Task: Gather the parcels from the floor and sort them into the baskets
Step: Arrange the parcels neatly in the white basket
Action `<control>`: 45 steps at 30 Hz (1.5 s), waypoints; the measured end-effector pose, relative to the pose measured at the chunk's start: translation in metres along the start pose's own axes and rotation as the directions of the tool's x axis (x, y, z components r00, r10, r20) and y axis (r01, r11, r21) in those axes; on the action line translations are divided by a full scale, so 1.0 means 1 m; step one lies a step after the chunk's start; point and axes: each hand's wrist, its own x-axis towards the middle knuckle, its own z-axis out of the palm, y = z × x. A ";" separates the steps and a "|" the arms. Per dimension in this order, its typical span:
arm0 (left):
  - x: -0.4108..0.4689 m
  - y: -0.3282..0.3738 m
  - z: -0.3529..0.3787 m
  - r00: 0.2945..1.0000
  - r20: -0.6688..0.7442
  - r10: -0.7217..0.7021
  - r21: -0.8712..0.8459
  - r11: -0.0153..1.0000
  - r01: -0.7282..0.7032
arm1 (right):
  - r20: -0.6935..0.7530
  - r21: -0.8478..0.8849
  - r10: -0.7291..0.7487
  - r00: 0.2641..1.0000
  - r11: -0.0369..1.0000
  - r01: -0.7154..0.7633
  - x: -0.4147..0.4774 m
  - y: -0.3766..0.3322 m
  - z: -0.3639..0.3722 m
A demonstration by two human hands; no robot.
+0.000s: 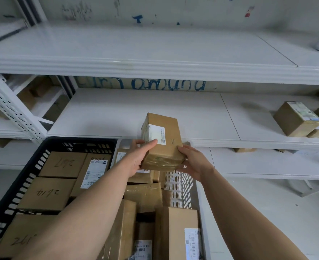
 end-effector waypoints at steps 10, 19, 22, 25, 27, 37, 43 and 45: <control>-0.013 0.006 -0.094 0.925 -0.343 0.163 -0.091 0.974 -0.205 | 0.133 -0.716 -0.143 0.981 0.670 0.195 0.026 0.018 0.079; -0.007 -0.017 -0.142 0.926 -0.364 0.105 -0.083 0.986 -0.144 | 0.182 -0.983 -0.052 0.982 -0.005 0.182 0.065 0.050 0.111; -0.003 -0.018 -0.149 0.932 -0.352 0.080 -0.111 0.986 -0.126 | 0.173 -0.983 -0.076 0.982 -0.076 0.167 0.072 0.058 0.113; 0.002 -0.016 -0.151 0.942 -0.329 0.061 -0.133 0.985 -0.110 | 0.152 -0.987 -0.171 0.973 -0.085 0.140 0.065 0.056 0.110; 0.007 -0.015 -0.151 0.949 -0.311 0.056 -0.153 0.982 -0.108 | 0.058 -0.998 -0.245 0.968 0.006 0.062 0.060 0.053 0.101; 0.023 -0.020 -0.098 0.990 -0.135 0.028 -0.146 0.988 -0.048 | -0.514 -0.858 -0.367 0.775 0.204 -0.472 0.033 0.057 0.048; 0.043 -0.032 -0.086 0.993 -0.121 -0.010 -0.062 0.998 0.002 | -0.582 -0.813 -0.360 0.729 0.226 -0.537 0.035 0.079 0.047; 0.047 -0.035 -0.087 0.993 -0.117 -0.012 -0.038 0.999 0.008 | -0.585 -0.811 -0.335 0.739 0.262 -0.523 0.037 0.085 0.049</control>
